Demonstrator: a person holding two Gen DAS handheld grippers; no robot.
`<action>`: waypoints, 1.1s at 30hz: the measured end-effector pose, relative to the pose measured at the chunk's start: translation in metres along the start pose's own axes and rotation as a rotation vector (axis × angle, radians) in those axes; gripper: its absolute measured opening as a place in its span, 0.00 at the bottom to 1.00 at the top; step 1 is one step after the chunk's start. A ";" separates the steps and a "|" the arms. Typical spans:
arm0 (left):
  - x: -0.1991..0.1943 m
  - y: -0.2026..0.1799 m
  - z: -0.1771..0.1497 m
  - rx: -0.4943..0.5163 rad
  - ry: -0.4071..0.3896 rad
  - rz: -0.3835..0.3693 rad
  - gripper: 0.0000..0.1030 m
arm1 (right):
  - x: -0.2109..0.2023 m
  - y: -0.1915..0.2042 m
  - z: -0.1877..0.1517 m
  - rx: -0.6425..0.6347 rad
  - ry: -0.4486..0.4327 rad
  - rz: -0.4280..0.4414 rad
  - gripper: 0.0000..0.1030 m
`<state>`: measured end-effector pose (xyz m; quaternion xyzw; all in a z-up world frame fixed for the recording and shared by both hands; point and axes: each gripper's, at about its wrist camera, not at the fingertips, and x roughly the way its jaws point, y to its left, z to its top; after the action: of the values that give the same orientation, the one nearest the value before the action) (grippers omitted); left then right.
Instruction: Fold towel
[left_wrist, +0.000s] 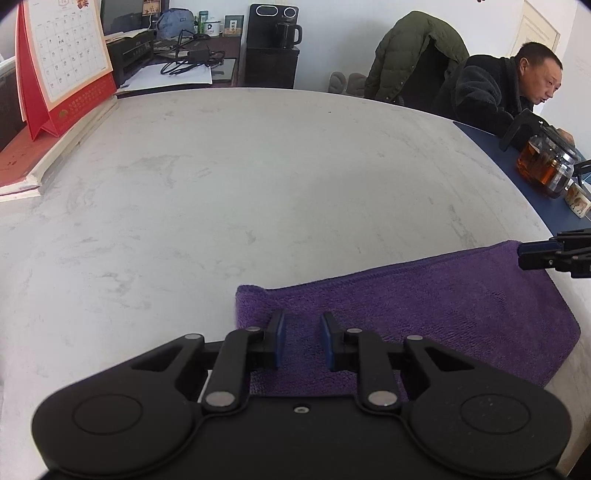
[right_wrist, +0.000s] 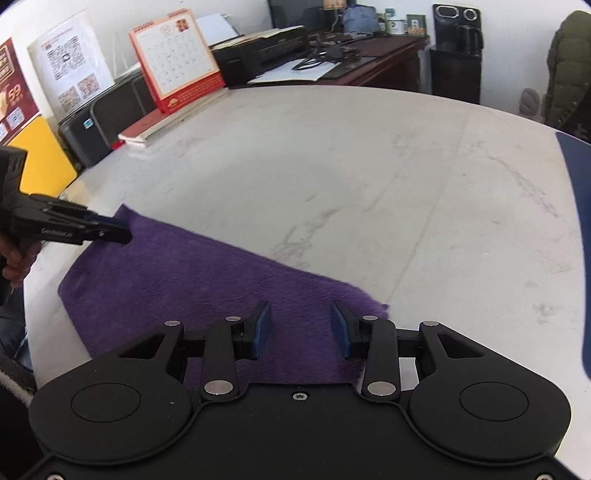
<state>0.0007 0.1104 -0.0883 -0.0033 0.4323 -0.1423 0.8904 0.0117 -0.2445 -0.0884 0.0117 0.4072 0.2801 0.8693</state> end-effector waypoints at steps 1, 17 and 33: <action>-0.002 -0.001 0.000 0.003 0.000 0.009 0.19 | 0.000 -0.004 0.000 0.014 -0.006 -0.001 0.25; -0.023 -0.099 -0.042 0.289 0.055 -0.151 0.19 | 0.016 0.135 -0.021 -0.429 0.066 0.108 0.27; -0.057 -0.022 -0.084 0.066 -0.029 -0.057 0.20 | -0.031 0.086 -0.067 -0.300 0.101 -0.099 0.26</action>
<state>-0.1031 0.1138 -0.0947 0.0117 0.4142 -0.1819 0.8917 -0.0934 -0.2018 -0.0902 -0.1525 0.4039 0.2949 0.8524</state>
